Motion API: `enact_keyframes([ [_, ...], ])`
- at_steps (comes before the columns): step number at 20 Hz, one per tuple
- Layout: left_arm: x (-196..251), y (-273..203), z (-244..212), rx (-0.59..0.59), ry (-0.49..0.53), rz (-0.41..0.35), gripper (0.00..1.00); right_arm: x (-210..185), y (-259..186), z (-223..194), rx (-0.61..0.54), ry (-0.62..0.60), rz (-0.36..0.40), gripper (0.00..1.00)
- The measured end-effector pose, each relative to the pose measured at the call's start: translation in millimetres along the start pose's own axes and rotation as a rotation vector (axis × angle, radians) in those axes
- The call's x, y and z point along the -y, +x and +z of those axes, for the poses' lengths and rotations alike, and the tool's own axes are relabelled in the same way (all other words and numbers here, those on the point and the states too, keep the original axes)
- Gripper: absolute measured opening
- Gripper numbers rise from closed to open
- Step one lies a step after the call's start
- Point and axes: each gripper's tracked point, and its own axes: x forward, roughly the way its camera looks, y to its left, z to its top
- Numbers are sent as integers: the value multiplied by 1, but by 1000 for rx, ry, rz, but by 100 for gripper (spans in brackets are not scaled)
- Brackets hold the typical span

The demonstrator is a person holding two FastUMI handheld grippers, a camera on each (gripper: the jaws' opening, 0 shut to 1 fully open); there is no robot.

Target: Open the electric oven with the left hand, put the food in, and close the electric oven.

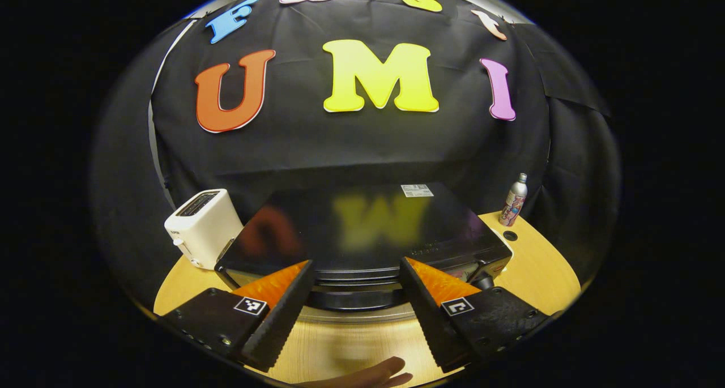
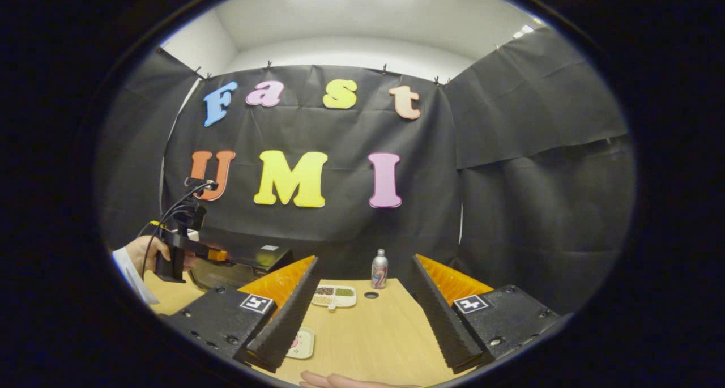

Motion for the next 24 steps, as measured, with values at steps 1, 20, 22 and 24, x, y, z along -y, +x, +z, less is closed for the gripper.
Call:
enact_keyframes([
  [1, -1, -2, 0, 4, 5, 0, 96, 1, -1, -1, -3, 4, 0, 100],
  [20, 16, -67, -123, -123, -6, 8, 97, 7, -76, 9, 3, 4, -5, 100],
  [22, 19, -76, -141, -152, -9, 4, 97, 6, -82, 9, 5, -7, -8, 100],
  [24, 17, -82, -156, -186, -4, 4, 97, 1, -86, 10, 0, -15, -5, 100],
])
